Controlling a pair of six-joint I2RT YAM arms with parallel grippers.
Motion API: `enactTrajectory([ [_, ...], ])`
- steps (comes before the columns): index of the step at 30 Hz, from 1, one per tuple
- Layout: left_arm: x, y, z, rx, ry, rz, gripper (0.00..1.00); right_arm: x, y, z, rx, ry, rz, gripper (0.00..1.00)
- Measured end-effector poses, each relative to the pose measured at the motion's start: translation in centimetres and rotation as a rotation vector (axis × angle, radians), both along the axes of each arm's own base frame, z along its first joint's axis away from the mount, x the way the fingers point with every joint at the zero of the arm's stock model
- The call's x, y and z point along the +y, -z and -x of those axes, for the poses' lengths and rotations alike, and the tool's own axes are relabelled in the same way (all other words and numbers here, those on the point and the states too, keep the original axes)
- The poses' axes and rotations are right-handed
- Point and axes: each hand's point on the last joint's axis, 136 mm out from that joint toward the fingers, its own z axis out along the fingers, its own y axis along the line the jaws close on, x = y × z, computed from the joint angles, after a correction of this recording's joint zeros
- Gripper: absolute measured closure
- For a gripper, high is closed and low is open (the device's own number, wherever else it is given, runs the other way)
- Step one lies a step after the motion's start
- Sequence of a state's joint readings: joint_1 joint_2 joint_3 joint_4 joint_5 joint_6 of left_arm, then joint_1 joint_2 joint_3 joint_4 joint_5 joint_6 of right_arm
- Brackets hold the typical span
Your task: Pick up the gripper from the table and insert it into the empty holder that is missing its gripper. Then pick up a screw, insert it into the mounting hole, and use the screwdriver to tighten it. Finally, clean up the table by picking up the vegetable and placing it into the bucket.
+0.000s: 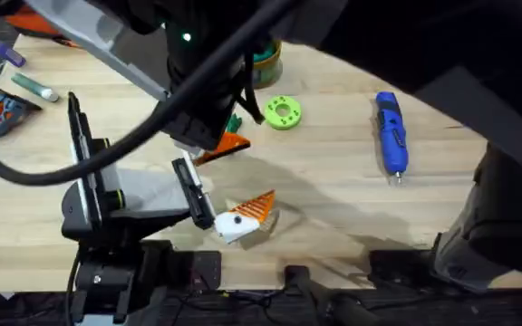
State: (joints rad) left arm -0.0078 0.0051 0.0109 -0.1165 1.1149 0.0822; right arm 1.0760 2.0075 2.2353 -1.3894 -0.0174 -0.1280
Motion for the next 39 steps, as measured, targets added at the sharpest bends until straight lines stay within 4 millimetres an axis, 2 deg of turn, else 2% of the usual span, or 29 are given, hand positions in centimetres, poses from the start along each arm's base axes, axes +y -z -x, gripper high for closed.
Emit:
enactTrajectory([
  [39,-0.01,0.0,0.01,0.007,0.0,0.003,0.016,0.18,0.53,-0.03,0.004,-0.001,0.002,0.995],
])
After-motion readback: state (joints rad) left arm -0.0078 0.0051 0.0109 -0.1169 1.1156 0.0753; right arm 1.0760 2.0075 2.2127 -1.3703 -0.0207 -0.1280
